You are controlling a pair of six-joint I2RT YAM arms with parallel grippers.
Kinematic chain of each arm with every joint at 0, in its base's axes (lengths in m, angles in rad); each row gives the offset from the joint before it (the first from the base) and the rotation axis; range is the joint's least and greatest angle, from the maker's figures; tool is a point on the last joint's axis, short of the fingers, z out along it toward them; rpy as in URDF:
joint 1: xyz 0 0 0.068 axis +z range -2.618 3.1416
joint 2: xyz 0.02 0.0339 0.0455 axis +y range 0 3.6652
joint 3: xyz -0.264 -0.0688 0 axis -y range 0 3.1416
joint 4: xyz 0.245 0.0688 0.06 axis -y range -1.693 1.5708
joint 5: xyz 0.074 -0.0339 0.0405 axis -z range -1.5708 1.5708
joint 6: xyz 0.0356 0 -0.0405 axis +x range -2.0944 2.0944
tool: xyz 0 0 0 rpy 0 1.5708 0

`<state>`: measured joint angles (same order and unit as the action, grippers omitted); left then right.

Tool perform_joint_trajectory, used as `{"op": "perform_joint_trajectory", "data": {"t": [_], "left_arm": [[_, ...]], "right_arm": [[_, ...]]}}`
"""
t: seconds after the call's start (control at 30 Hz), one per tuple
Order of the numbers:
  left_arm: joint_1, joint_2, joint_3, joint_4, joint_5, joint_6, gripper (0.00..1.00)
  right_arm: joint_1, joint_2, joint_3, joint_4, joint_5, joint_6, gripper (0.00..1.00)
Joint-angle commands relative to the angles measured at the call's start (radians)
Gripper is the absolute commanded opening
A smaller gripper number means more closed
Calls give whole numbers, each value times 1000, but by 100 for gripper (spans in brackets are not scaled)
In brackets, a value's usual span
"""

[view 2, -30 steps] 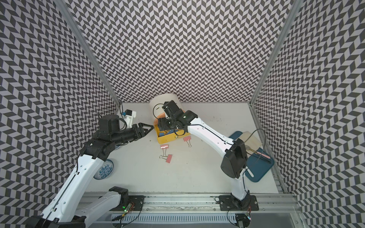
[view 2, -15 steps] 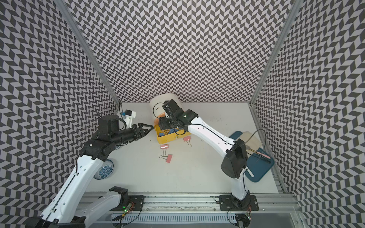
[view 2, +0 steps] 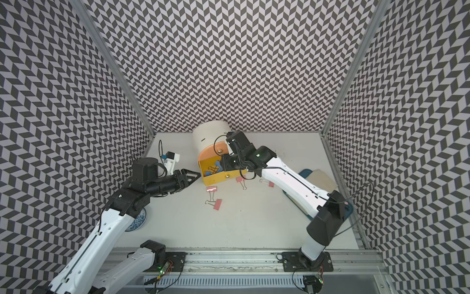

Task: Put the binder clips in the drawer according to color
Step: Place the binder clip in the drawer, then close the drawer in the storage box.

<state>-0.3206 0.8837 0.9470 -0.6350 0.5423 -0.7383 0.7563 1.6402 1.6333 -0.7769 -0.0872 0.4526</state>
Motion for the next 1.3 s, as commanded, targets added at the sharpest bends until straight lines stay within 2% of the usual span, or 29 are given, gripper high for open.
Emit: {"op": "perform_joint_trajectory", "data": {"t": [0.0,0.23,0.4,0.77,1.27], "left_arm": [[-44,-38,-39,43,-28,-50,49],[-86,-103,-164,86,-37,-121,41],[-87,-109,-275,200,15,-182,39],[-64,-34,-339,337,52,-221,39],[48,68,-339,377,91,-155,42]], "right_arm": [[-30,-71,-104,47,-48,8,41],[-125,-222,-369,176,-168,62,36],[-211,-272,-487,262,-284,97,33],[-342,-229,-571,415,-488,165,32],[-380,-115,-537,477,-541,181,32]]}}
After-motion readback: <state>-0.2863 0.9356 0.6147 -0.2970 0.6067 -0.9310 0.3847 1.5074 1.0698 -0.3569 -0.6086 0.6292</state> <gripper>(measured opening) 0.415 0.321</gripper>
